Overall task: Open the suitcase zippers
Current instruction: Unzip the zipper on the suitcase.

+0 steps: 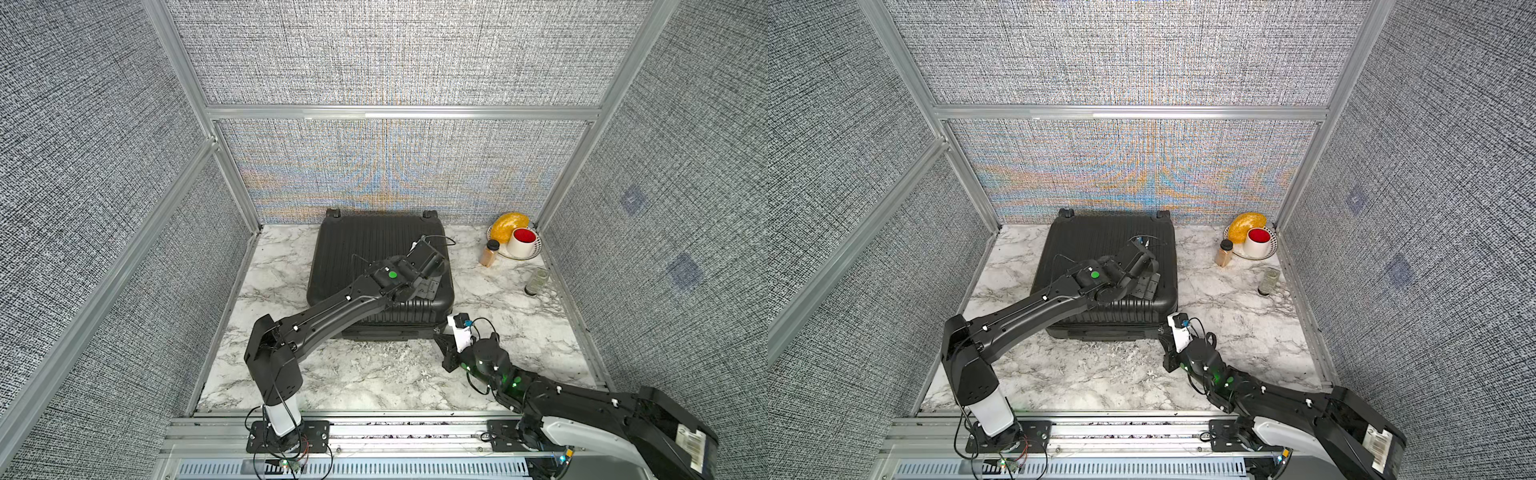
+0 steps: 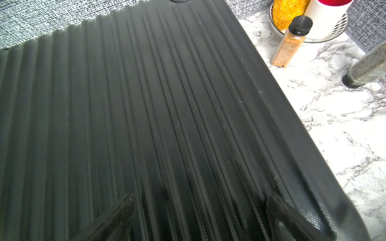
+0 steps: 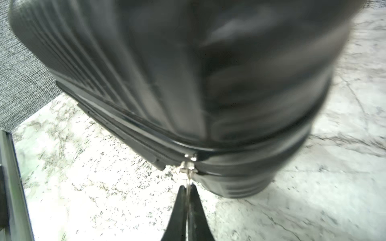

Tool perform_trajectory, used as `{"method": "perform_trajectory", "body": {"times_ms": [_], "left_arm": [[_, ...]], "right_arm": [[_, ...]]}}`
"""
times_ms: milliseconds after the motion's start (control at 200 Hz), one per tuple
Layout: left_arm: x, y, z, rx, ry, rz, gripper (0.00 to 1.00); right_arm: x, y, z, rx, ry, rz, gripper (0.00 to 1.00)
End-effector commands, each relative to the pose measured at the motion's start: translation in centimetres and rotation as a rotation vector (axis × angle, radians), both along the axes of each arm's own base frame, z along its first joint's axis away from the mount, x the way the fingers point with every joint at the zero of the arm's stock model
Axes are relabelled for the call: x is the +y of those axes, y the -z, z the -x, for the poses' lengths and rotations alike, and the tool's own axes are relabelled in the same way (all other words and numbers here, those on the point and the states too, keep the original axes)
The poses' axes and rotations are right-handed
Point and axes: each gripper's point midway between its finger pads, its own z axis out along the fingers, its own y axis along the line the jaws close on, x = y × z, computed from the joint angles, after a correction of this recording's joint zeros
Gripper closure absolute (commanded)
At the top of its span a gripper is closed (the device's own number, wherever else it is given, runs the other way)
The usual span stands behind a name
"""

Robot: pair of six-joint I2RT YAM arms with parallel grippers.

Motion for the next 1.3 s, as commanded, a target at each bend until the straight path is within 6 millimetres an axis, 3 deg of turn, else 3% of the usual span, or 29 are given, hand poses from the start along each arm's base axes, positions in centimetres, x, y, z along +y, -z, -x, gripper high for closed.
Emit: {"method": "perform_trajectory", "body": {"times_ms": [0, 711, 881, 981, 1201, 1296], "left_arm": [[4.4, 4.4, 2.7, 0.153, 0.022, -0.265, 0.01], [4.7, 5.4, 3.1, 0.169, 0.018, -0.27, 0.01], [4.7, 5.1, 3.2, 0.168, 0.018, -0.257, 0.01], [4.1, 3.6, 3.5, 0.154, 0.033, -0.184, 0.01], [3.4, -4.0, 5.8, 0.05, 0.13, 0.124, 0.01], [4.2, -4.5, 7.8, 0.059, 0.156, 0.183, 0.01]], "right_arm": [[-2.4, 1.0, -0.9, 0.042, 0.125, 0.015, 1.0], [-7.3, 1.1, -2.5, 0.093, 0.302, -0.008, 1.0], [-6.3, 0.0, -2.6, 0.068, 0.233, -0.029, 1.0], [-4.3, -1.0, -2.0, 0.033, 0.1, -0.041, 1.0], [-3.7, -1.2, -1.8, 0.028, 0.06, -0.04, 1.0], [-3.0, -1.5, -1.6, 0.014, 0.02, -0.054, 1.0]]}}
